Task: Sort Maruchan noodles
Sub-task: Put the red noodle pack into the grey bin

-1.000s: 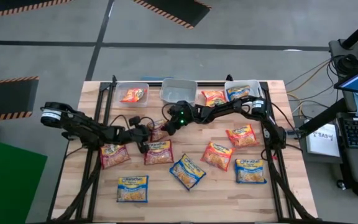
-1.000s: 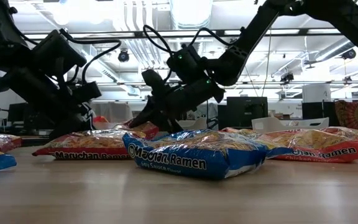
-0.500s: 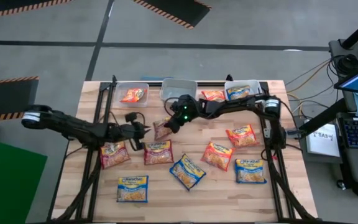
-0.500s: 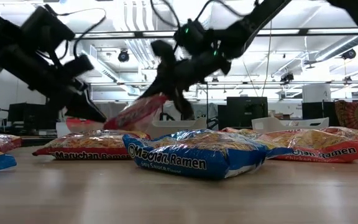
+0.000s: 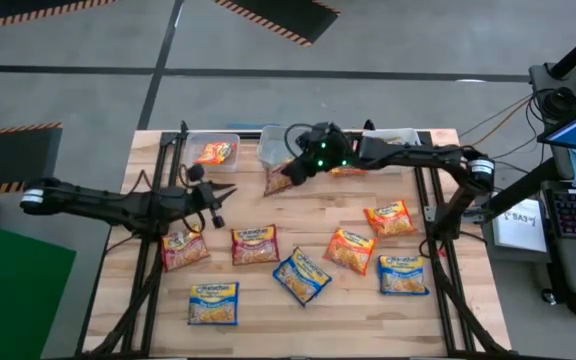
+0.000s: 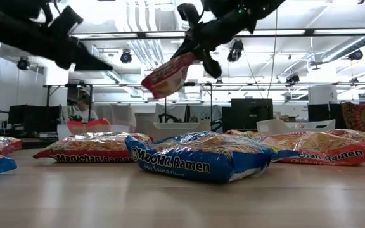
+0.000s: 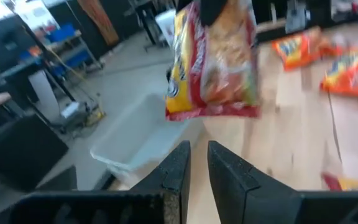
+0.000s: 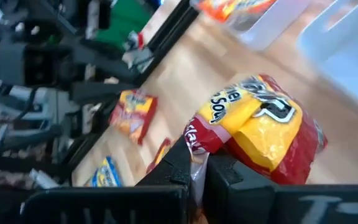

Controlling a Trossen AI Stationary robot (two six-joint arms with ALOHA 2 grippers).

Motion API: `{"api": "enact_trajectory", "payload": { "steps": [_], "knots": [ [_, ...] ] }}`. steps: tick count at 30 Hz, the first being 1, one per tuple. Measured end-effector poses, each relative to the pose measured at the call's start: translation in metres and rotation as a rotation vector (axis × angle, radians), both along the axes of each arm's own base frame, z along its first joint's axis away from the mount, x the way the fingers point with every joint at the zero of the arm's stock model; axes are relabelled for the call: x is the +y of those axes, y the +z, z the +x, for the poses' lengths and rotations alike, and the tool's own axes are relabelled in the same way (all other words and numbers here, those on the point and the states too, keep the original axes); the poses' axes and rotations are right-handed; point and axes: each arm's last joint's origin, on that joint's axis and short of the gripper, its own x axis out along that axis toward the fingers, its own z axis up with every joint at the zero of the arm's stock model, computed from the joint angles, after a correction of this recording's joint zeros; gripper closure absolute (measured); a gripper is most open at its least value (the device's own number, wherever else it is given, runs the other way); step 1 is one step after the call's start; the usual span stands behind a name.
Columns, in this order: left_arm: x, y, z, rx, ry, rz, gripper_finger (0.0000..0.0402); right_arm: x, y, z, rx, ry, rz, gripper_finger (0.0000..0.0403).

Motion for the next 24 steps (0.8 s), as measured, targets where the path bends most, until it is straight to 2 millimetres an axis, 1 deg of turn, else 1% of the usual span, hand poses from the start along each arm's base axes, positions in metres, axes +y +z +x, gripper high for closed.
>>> {"api": "enact_trajectory", "payload": {
  "steps": [3, 7, 12, 14, 19, 24],
  "knots": [
    [0.0, 0.01, -0.004, -0.036, -0.006, 0.031, 0.0363, -0.01, 0.013, -0.005, 0.016, -0.049, -0.01, 0.0394],
    [0.0, 0.027, -0.008, -0.087, -0.002, 0.075, 0.0363, -0.03, 0.025, -0.011, 0.064, -0.104, -0.001, 0.0394],
    [0.002, 0.044, -0.011, -0.118, 0.031, 0.123, 0.0363, -0.062, 0.031, -0.016, 0.125, -0.168, -0.015, 0.0394],
    [0.002, 0.047, -0.012, -0.124, 0.052, 0.131, 0.0363, -0.074, 0.032, -0.017, 0.152, -0.18, -0.029, 0.0394],
    [0.002, 0.046, -0.013, -0.12, 0.062, 0.131, 0.0363, -0.1, 0.026, -0.016, 0.238, -0.168, -0.079, 0.0394],
    [0.002, 0.044, -0.014, -0.107, 0.062, 0.132, 0.0363, -0.116, 0.008, -0.01, 0.376, -0.179, -0.105, 0.0394]
  ]
}}
